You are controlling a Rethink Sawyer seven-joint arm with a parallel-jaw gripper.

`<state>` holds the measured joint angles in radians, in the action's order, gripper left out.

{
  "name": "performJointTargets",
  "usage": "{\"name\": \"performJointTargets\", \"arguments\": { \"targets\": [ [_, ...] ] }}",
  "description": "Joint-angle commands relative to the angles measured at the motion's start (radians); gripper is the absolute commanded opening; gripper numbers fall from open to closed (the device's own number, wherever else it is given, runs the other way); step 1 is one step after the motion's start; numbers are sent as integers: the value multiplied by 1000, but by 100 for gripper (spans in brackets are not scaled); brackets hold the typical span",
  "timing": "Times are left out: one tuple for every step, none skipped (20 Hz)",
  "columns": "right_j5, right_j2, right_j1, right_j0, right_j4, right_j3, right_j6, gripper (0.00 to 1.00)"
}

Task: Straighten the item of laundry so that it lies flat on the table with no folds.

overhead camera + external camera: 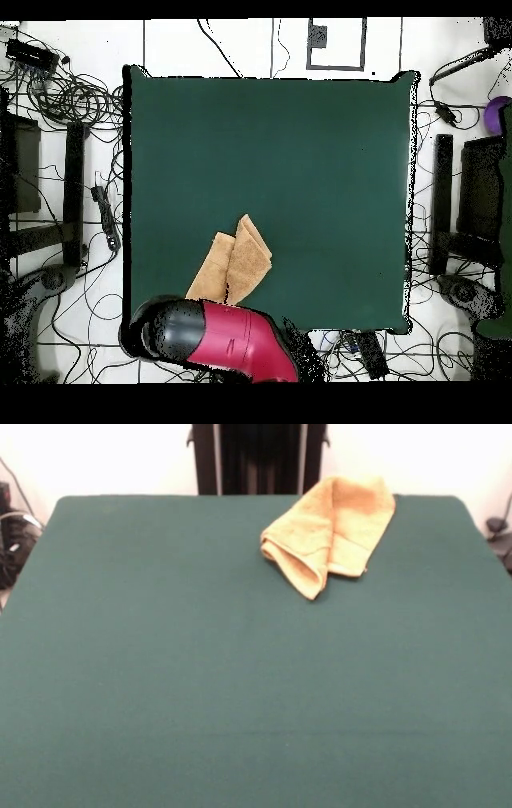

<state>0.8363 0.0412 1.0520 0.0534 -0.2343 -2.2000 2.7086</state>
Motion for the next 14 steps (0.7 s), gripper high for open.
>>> {"name": "performJointTargets", "arguments": {
  "targets": [
    [61, -39, 9, -43, 143, 141, -83, 100],
    [40, -37, 1, -54, 196, 167, -119, 100],
    [-15, -44, -20, -66, 240, 183, -147, 100],
    [-70, -51, -40, -79, 285, 199, -176, 100],
    [-146, -66, -66, -92, 293, 183, -179, 100],
    [-228, -85, -108, -104, 281, 161, -158, 100],
    [-340, -87, -157, -94, 294, 142, -103, 100],
    [-433, -77, -215, -73, 312, 144, -34, 100],
    [-514, -68, -266, -48, 302, 134, 40, 100],
    [-576, -43, -311, -12, 303, 146, 101, 100],
    [-638, -17, -356, 24, 304, 158, 163, 100],
    [-684, -1, -391, 47, 294, 168, 188, 100],
    [-718, 1, -417, 52, 285, 171, 185, 100],
    [-752, 2, -443, 57, 276, 174, 182, 100]
  ]
}}
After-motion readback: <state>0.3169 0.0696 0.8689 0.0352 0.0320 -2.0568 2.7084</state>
